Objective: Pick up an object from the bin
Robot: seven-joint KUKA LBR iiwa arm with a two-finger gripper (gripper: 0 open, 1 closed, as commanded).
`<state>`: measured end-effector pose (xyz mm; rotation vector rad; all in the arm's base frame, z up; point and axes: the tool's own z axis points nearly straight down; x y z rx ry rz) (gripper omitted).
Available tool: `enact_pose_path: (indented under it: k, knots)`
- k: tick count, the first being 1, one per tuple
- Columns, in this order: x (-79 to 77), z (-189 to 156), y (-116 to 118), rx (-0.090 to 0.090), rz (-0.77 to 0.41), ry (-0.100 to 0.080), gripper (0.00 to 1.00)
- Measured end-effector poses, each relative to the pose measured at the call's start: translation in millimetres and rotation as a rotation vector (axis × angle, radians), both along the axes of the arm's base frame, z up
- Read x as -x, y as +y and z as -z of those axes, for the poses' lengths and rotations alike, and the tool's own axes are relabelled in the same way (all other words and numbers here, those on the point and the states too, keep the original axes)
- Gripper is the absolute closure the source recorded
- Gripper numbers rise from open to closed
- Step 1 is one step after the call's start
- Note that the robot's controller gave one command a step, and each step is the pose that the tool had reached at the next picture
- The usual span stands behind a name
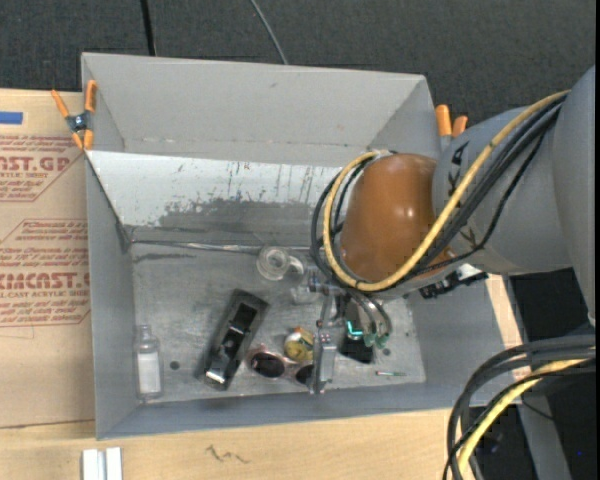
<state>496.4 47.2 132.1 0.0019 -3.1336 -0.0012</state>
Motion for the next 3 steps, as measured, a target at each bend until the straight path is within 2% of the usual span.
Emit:
enact_pose_path:
  k: [1, 2, 3]
  knots:
    - [-2.0, -4, 0, 0.000, 0.001, -0.007, 0.00]
    - [-3.5, 61, 6, -0.001, 0.073, -0.015, 1.00]
    - [-3.5, 61, 6, -0.001, 0.073, -0.015, 1.00]
